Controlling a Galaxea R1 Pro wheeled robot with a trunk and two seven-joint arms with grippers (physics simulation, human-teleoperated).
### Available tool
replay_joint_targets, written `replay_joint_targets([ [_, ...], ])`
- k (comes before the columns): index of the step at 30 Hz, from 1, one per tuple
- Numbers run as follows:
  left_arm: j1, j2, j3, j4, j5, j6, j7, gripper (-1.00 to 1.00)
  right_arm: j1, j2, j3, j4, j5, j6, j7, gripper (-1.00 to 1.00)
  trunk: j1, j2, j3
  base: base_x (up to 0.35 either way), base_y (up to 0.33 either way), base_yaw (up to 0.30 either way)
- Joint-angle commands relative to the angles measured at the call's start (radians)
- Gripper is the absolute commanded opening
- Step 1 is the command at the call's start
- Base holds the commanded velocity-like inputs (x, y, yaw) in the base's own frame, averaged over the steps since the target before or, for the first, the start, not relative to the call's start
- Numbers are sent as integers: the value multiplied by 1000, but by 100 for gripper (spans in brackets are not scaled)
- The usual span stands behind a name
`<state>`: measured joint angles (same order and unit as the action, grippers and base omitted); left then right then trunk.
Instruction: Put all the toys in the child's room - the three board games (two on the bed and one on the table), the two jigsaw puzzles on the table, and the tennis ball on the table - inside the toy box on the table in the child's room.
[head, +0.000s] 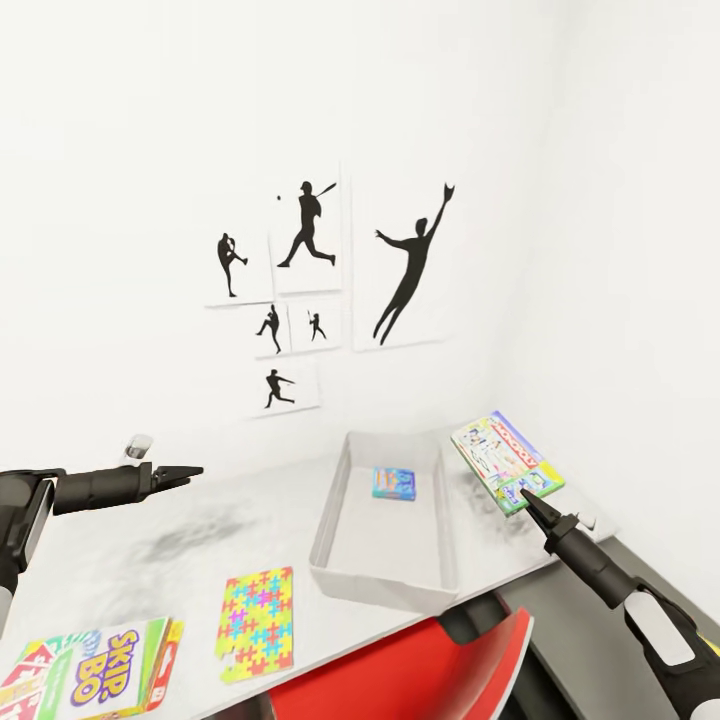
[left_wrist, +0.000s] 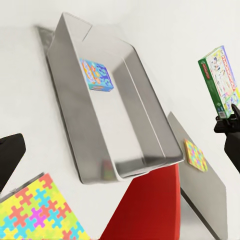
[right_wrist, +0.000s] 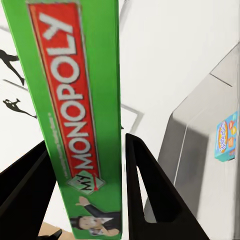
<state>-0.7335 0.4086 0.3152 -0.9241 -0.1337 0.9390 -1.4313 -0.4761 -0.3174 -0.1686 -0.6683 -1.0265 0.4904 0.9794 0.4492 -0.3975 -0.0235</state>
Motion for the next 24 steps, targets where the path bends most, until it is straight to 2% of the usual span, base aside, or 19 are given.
replay_joint_targets([
  [1, -1, -1, 2, -1, -10, 10, -9, 100, -1, 0, 0, 0, -7, 9, 0, -100, 1, -2, -2, 71, -48, 0],
  [18, -1, -1, 2, -1, -10, 10, -9, 100, -2, 2, 11, -5, -3, 13, -6, -100, 1, -2, -2, 31, -5, 0],
  [21, -1, -1, 2, -1, -10, 10, -9, 100, -2, 4, 19, -13, 19, 13, -6, -100, 1, -2, -2, 0, 0, 0],
  [24, -1, -1, 2, -1, -10, 10, -9, 100, -2, 21, 63, -65, 67, 19, -38, -100, 1, -2, -2, 0, 0, 0],
])
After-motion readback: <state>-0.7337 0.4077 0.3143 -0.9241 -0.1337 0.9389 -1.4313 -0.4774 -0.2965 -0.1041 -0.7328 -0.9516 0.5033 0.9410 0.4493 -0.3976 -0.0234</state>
